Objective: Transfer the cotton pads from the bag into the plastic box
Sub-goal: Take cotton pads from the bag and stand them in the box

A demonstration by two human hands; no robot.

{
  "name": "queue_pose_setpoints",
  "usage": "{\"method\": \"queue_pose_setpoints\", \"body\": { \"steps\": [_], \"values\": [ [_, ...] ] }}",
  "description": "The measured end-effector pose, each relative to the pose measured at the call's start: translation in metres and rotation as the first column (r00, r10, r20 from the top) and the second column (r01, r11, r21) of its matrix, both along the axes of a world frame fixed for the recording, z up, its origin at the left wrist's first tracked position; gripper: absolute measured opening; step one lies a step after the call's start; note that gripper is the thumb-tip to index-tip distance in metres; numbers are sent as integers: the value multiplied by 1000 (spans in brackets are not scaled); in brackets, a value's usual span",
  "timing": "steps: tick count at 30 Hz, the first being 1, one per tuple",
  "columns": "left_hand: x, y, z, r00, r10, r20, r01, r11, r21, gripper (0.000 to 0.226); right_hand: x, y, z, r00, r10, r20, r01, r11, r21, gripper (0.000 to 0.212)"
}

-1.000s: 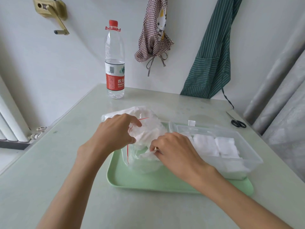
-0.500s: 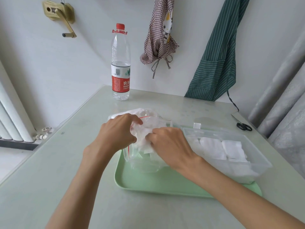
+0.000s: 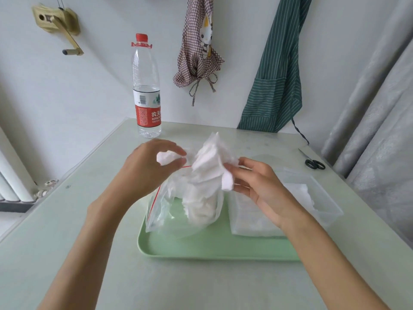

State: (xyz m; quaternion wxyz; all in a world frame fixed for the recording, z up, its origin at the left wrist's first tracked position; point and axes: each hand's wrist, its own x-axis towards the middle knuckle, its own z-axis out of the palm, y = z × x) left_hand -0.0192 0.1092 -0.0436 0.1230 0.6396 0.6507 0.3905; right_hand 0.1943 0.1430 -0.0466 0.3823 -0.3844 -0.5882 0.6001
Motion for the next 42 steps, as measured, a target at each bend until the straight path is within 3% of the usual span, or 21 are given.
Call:
{"method": "queue_pose_setpoints", "body": {
  "steps": [3,5,8,11,14,16,17,23,26,29,31,33,34,36,38,40,42],
  "values": [
    [25,-7,11,934,-121,337,100,992,79,27,11,1,5,993,-10,-114,-4,992,-123,20],
    [48,-6,16,865,-181,467,205,979,0,40,22,2,7,991,-56,-118,41,992,-121,26],
    [75,4,17,822,-273,500,368,925,-100,36,37,7,10,988,-118,-98,111,991,-71,26],
    [95,18,13,794,-322,516,430,897,-103,27,51,13,11,983,-174,-63,176,984,20,14],
    [105,30,6,711,-371,598,518,851,-89,57,64,20,8,967,-255,-25,256,961,100,17],
    [114,39,1,717,-343,607,492,865,-92,82,73,25,6,956,-293,-19,294,952,85,18],
    [118,42,-1,745,-312,590,449,888,-97,82,76,26,5,956,-293,-12,293,953,70,18],
    [140,58,-13,843,-206,497,245,969,-14,13,82,35,-1,960,-279,22,279,960,18,17],
    [146,63,-22,840,-169,515,191,982,11,13,85,40,-4,942,-336,11,335,941,43,31],
    [152,65,-25,708,-96,700,149,989,-16,14,96,44,1,908,-415,-58,420,901,108,35],
    [155,65,-24,612,-54,789,137,990,-39,16,108,48,7,854,-455,-252,478,877,37,28],
    [158,65,-25,538,-33,842,122,992,-39,19,114,46,14,804,-385,-452,406,912,-55,15],
    [160,64,-24,497,-25,868,121,992,-40,19,114,44,17,814,-324,-482,345,937,-47,15],
    [162,65,-23,431,-15,902,130,990,-46,22,108,40,17,901,-211,-380,233,972,13,19],
    [163,64,-23,432,-27,901,166,985,-50,25,99,39,11,976,-170,-136,187,975,121,13],
    [163,64,-24,479,-49,876,200,978,-55,25,90,41,3,969,-241,60,218,939,265,10],
    [163,63,-23,489,-49,871,218,974,-68,23,84,44,-4,935,-340,102,286,891,352,8]
  ]
}}
